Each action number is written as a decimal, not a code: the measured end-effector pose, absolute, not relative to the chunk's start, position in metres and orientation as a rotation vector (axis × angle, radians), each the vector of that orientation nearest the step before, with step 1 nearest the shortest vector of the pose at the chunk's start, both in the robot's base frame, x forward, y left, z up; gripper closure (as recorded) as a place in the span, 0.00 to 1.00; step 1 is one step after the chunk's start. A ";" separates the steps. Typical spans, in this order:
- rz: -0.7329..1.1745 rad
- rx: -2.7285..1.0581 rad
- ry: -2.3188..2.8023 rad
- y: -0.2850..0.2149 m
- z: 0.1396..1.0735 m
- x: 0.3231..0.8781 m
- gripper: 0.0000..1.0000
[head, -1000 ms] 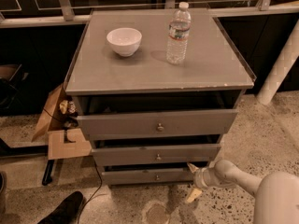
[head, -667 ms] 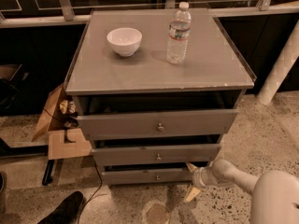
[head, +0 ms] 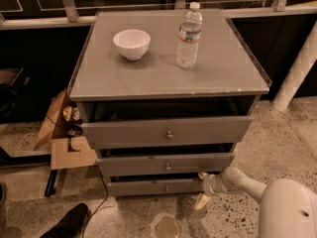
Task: Open bottom drawer
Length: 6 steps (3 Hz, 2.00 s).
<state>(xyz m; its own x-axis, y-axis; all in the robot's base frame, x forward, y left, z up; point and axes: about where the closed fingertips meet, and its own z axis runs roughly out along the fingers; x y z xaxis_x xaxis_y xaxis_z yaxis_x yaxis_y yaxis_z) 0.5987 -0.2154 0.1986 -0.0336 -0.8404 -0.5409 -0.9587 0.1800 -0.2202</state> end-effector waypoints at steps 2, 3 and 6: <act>0.264 -1.692 1.970 -0.223 0.179 0.616 0.00; 0.296 -1.678 2.047 -0.231 0.163 0.621 0.00; 0.346 -1.699 2.102 -0.230 0.170 0.611 0.00</act>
Offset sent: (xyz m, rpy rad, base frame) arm 0.0290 -0.0207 -0.0319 -0.0727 0.0932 -0.0631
